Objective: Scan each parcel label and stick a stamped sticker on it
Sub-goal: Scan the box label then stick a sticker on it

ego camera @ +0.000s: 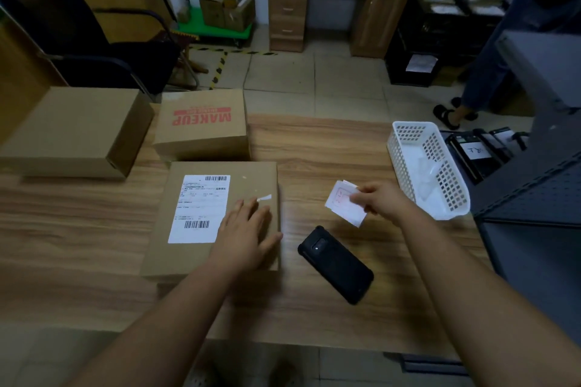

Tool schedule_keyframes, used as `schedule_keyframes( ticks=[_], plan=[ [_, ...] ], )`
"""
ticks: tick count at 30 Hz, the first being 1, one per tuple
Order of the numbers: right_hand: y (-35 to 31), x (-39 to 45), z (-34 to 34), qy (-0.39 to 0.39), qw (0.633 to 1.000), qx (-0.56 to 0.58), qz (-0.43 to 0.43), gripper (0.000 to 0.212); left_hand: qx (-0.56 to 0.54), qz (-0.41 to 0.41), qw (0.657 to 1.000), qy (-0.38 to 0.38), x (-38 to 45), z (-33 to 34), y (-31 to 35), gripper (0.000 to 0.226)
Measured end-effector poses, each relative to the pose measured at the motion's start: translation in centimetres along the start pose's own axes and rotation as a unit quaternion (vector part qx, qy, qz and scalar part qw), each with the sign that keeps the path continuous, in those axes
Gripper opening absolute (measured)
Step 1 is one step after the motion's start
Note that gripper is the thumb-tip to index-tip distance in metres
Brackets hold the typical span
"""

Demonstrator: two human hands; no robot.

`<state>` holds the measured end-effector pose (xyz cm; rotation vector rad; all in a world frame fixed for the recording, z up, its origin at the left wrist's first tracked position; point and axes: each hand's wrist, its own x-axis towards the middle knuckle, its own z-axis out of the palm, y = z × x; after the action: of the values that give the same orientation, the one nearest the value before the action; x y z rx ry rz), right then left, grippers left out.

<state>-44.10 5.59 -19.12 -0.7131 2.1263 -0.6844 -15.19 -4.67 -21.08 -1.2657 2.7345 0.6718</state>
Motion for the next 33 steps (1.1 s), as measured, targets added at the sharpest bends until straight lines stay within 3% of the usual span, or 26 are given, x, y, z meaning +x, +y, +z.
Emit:
schedule_keyframes(
  ticks=[4,8,10,20,27,33],
  plan=[
    [-6.4,-5.5,1.2,-0.081,0.992,0.028,-0.089,0.015,-0.23,-0.003,0.969,0.089,-0.9,-4.0,1.1,0.053],
    [-11.6,-9.4,4.0,-0.121,0.979,0.051,-0.157,0.021,-0.423,-0.03,0.906,0.018,-2.5,-8.5,1.9,0.024],
    [-13.1,-10.4,5.2,-0.115,0.974,0.083,-0.179,0.023,-0.451,-0.043,0.891,0.032,-3.2,-10.2,1.5,0.014],
    [-16.3,-13.1,6.7,-0.092,0.939,0.267,-0.198,0.021,-0.553,-0.104,0.817,0.122,-5.7,-16.5,-0.5,0.026],
    [-17.8,-14.9,6.7,-0.107,0.927,0.305,-0.191,0.016,-0.577,-0.073,0.801,0.145,-6.3,-18.8,0.1,0.02],
    [-18.3,-15.9,6.5,-0.071,0.931,0.306,-0.183,0.01,-0.562,-0.042,0.814,0.14,-6.6,-19.9,1.6,0.022]
  ],
)
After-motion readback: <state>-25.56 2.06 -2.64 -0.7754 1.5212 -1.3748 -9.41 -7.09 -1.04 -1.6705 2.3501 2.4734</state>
